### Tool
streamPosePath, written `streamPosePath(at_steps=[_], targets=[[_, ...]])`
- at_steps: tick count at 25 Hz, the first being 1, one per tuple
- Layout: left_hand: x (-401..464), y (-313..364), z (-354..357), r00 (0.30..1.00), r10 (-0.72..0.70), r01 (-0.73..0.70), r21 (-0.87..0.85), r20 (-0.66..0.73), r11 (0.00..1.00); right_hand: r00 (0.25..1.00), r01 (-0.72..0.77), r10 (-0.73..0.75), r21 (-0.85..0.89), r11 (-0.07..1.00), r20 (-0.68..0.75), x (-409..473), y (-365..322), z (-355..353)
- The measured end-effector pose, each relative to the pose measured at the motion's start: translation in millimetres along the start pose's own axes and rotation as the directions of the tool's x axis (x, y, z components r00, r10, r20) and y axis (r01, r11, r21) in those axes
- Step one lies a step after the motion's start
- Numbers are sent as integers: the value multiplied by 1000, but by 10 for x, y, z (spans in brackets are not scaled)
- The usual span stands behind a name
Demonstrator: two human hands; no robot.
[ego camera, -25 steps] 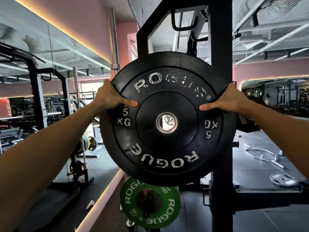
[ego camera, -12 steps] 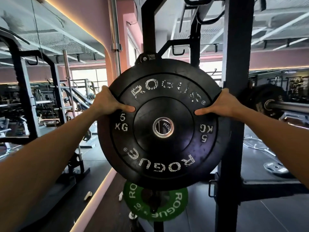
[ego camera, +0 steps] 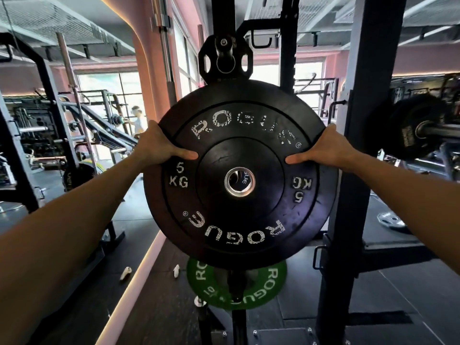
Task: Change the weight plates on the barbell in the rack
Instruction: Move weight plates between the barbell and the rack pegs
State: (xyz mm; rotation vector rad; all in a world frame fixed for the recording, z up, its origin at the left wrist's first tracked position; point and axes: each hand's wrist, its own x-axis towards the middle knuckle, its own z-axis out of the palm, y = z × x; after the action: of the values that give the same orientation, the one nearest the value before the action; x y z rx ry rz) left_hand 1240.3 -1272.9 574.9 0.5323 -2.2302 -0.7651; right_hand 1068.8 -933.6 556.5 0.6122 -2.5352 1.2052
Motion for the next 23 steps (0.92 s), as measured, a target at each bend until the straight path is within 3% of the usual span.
streamPosePath(at_steps=[9, 16, 23], targets=[[657, -383, 478, 999, -22, 22, 6, 24, 1000, 1000, -9, 8, -67, 998, -11, 680, 195, 515], [1005, -707, 684, 999, -12, 12, -3, 33, 1000, 999, -43, 43, -21, 999, 13, 1118, 405, 977], [1406, -892, 1044, 998, 18, -20, -43, -57, 999, 999, -15, 18, 52, 999, -47, 1502, 390, 1281]])
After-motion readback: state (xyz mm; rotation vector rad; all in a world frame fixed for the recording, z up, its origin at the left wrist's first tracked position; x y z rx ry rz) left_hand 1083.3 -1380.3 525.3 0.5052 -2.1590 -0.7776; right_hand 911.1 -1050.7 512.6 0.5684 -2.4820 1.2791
